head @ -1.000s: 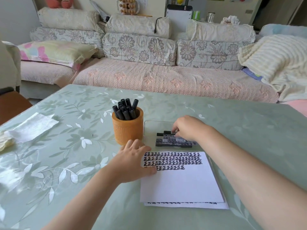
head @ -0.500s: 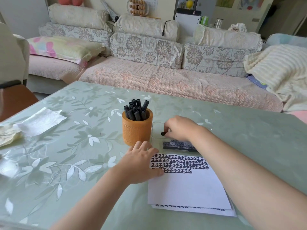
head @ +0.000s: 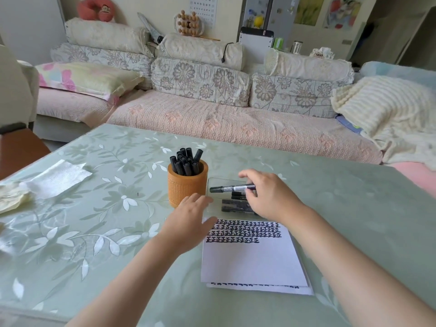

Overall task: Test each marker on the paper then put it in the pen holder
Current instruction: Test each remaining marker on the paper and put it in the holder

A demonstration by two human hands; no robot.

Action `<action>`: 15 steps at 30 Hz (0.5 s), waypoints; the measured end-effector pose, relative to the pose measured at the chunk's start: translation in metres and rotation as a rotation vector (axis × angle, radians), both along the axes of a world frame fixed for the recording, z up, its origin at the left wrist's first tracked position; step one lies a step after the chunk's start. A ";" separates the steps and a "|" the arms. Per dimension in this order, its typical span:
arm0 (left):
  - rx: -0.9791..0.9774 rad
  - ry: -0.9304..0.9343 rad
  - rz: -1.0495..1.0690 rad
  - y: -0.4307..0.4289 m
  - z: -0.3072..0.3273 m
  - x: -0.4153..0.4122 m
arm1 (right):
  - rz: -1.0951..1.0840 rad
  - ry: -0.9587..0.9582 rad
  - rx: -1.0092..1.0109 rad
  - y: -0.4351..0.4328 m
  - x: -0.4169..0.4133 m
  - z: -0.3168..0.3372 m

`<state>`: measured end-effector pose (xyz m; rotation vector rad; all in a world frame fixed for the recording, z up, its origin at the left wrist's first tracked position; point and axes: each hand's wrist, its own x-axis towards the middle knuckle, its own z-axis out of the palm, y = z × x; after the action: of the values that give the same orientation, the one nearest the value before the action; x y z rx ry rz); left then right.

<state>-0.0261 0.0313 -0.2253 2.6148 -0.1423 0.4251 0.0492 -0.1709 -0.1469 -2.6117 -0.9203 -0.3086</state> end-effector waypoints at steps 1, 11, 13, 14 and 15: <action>-0.032 -0.044 0.019 0.000 0.001 -0.001 | -0.020 0.016 0.006 -0.005 -0.002 -0.003; -0.047 -0.160 -0.050 -0.019 0.018 -0.017 | -0.077 0.273 0.269 -0.031 -0.040 -0.019; -0.041 -0.158 -0.063 -0.022 0.018 -0.019 | -0.071 0.267 0.231 -0.036 -0.045 -0.021; -0.029 -0.162 -0.075 -0.023 0.018 -0.020 | -0.061 0.239 0.182 -0.038 -0.047 -0.022; -0.020 -0.162 -0.092 -0.024 0.018 -0.020 | -0.050 0.199 0.123 -0.041 -0.048 -0.023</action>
<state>-0.0462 0.0077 -0.2076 2.5407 -0.3094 0.6029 0.0017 -0.2118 -0.1701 -2.5008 -0.7459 -0.1109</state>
